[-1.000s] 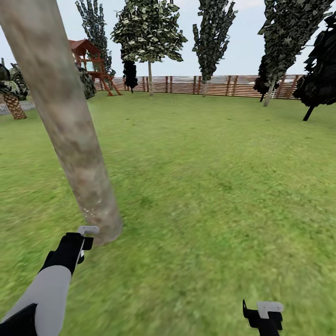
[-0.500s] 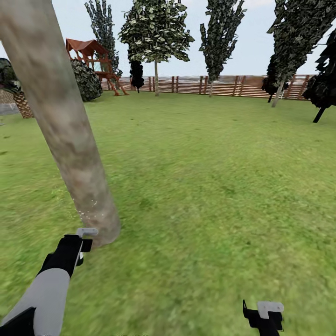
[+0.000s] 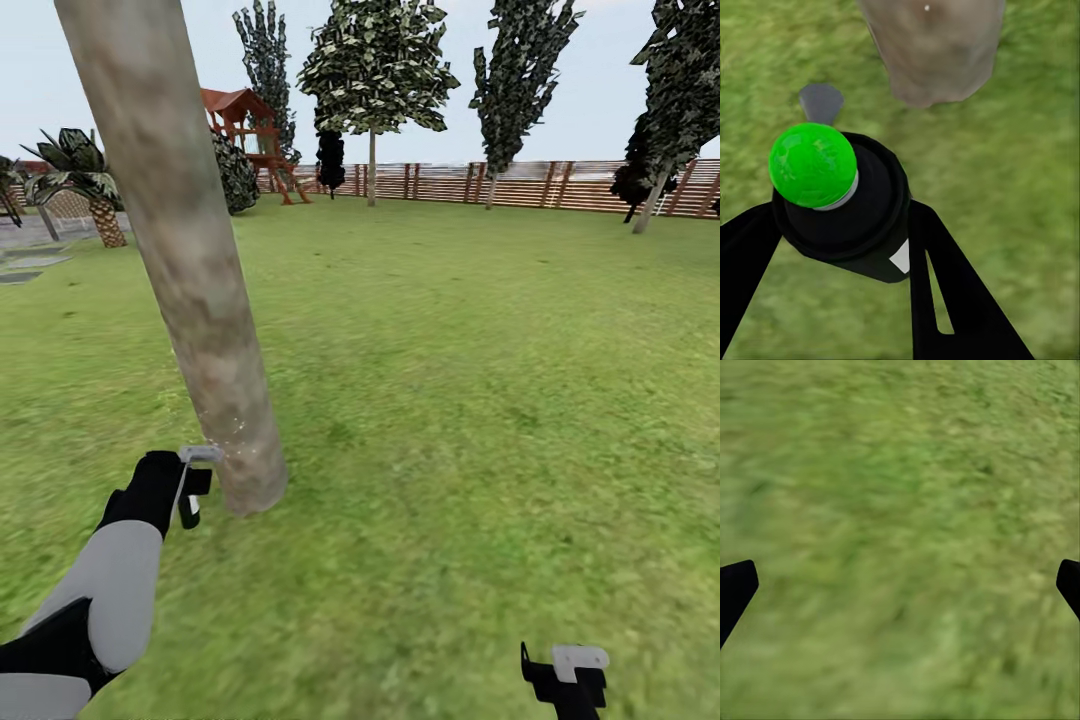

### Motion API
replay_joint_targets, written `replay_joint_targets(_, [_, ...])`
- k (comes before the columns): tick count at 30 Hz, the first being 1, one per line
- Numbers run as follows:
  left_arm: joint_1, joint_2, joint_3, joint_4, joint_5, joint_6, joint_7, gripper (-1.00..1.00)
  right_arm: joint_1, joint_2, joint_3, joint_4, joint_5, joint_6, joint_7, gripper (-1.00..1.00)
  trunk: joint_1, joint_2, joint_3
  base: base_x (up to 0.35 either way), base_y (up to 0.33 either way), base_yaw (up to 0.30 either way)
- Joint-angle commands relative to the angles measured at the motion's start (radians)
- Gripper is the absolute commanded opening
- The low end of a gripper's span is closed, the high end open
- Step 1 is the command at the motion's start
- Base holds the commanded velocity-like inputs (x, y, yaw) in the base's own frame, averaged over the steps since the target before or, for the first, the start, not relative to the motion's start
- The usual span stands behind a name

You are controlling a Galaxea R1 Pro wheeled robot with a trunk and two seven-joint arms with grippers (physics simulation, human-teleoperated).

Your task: In the garden, pick up the pesticide atomizer on the floor and spray pesticide onto both trees until each tree trunk is fully covered.

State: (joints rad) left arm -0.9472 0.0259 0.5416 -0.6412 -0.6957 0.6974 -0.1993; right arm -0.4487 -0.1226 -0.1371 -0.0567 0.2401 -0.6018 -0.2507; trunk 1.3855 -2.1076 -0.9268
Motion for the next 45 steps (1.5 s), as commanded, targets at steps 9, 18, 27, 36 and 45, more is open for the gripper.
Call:
replay_joint_targets(9, [-0.010, 0.002, -0.063, -0.008, -0.014, 0.049, -0.146, -1.00, -0.001, 0.000, -0.007, 0.001, 0.010, -0.003, -0.004, 1.00, 0.000, 0.000, -0.001, 0.000, 0.000, 0.001])
replay_joint_targets(18, [-0.009, 0.023, -0.075, -0.061, -0.017, 0.059, -0.169, -1.00, -0.001, 0.000, -0.007, 0.001, 0.010, -0.001, -0.004, 1.00, 0.000, 0.000, -0.001, 0.077, -0.169, 0.000])
replay_joint_targets(27, [-0.028, 0.012, -0.075, -0.063, -0.016, 0.059, -0.164, -1.00, -0.001, 0.001, -0.006, 0.001, 0.010, -0.001, -0.004, 1.00, 0.000, 0.000, -0.001, 0.002, -0.261, 0.193])
replay_joint_targets(36, [-0.035, 0.006, -0.075, -0.064, -0.015, 0.059, -0.164, -1.00, -0.001, 0.000, -0.007, 0.001, 0.010, -0.001, -0.004, 1.00, 0.000, 0.000, -0.001, 0.224, -0.193, 0.112])
replay_joint_targets(45, [-0.035, 0.007, -0.075, -0.066, -0.016, 0.059, -0.164, -1.00, -0.001, 0.000, -0.006, 0.001, 0.010, -0.001, -0.004, 1.00, 0.000, 0.000, -0.001, 0.011, -0.270, 0.000])
